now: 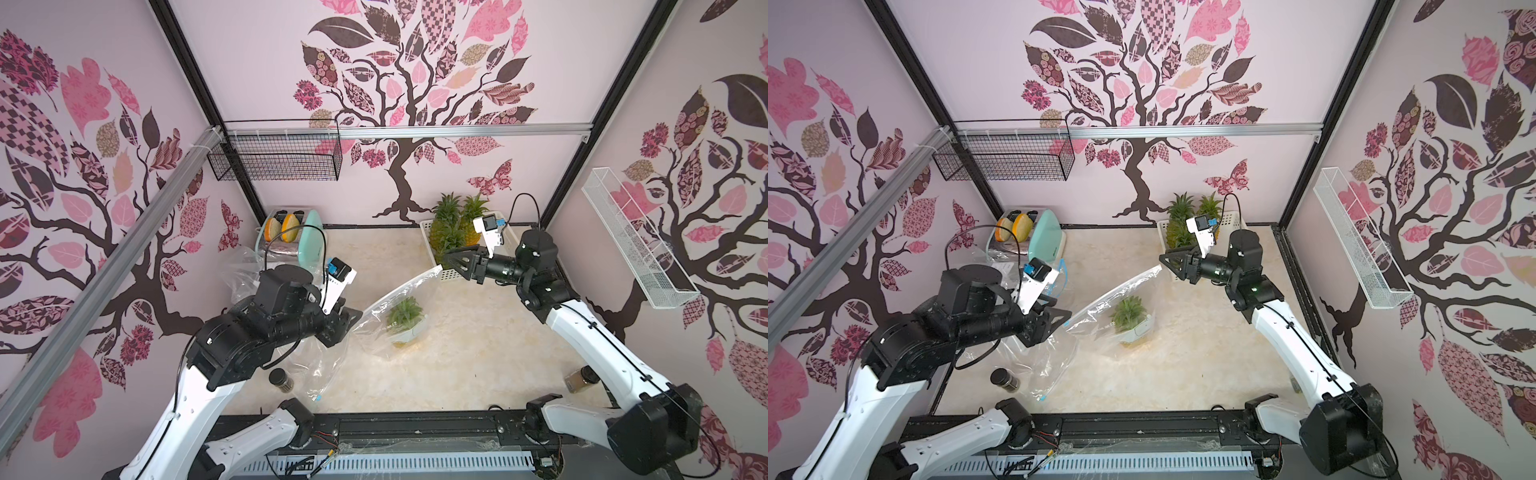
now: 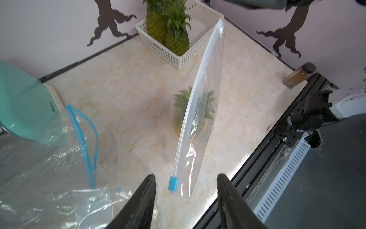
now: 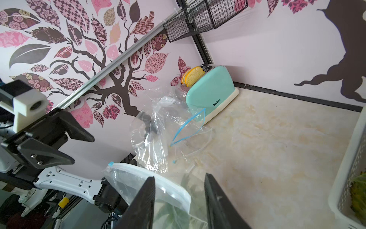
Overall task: Open the zip-top bag and take out the pineapple
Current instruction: Unzip the zipper on the zipper food storage bag, then adjust the zipper food storage bag at the center of the board.
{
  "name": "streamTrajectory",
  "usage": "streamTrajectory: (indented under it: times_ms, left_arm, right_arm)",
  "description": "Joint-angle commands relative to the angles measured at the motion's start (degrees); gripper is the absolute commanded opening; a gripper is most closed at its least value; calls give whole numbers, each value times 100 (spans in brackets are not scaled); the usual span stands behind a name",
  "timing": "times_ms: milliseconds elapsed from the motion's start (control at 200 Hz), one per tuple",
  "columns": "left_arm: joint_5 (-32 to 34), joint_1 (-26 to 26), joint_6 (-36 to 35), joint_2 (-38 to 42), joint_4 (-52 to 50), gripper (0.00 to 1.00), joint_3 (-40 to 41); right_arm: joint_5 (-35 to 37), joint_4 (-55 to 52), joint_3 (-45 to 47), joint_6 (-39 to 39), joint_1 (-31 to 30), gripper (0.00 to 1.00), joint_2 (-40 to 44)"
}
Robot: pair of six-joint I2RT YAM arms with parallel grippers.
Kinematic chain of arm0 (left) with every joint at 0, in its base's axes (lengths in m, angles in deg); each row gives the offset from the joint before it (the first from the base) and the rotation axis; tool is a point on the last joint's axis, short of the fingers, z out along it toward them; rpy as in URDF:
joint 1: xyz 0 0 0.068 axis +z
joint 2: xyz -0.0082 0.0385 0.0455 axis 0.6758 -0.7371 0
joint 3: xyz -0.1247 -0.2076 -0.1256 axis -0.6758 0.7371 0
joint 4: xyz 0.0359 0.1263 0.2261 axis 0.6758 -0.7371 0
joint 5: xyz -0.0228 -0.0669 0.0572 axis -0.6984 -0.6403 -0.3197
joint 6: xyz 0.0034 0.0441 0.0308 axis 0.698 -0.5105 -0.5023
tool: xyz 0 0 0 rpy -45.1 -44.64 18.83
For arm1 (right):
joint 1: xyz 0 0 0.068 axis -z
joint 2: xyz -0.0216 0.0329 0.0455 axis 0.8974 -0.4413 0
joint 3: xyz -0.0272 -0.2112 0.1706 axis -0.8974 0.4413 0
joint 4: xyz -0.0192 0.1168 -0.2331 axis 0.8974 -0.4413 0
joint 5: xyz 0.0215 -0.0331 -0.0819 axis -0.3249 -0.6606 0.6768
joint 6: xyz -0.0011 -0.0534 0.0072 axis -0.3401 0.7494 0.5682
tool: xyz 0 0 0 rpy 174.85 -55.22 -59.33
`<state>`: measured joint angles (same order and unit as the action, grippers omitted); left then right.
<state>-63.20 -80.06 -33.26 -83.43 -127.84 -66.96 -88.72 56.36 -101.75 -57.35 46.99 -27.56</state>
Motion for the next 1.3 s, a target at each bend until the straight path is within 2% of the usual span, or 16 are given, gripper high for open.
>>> streamTrajectory:
  times_ms: [0,60,145,215,280,370,455,635,750,890,980,1135,1295]
  left_arm:
    - [49,63,-156,-168,802,55,-355]
    - [-65,296,-167,-358,1051,55,-409]
    - [-836,996,2,-719,1321,54,-295]
    - [-1571,1495,170,-1000,1606,54,101]
    - [-1931,1762,365,-1224,1834,52,538]
    - [-2154,1846,507,-1358,2368,52,1220]
    - [-2439,1855,646,-1459,2825,52,1701]
    - [-3132,1855,919,-1710,3373,53,2261]
    - [-3469,1838,1291,-1566,3832,53,2702]
    - [-3423,1704,1897,-1057,4476,49,3388]
    - [-3132,1319,2238,-753,4719,45,3764]
    - [-2599,664,2789,-406,5130,38,4167]
    - [-2253,491,3083,-75,5304,36,4377]
  right_arm:
    - [64,-848,-480,268,-53,46,330]
    - [206,-1312,-572,299,-130,48,406]
    - [507,-1939,-561,378,-357,48,436]
    - [1095,-2391,-481,493,-788,49,422]
    - [1545,-2595,-330,509,-1237,50,406]
    - [1947,-2541,-46,242,-1749,53,426]
    - [2069,-2378,189,-41,-1983,57,429]
    - [2187,-2030,616,-311,-2027,60,315]
    - [2029,-1776,676,-424,-2026,60,72]
    - [2040,-1417,683,-436,-2026,60,-295]
    - [2024,-1185,536,-369,-2020,60,-616]
    - [1877,-956,42,-180,-2024,59,-1299]
    - [1815,-922,-410,37,-2025,59,-1687]
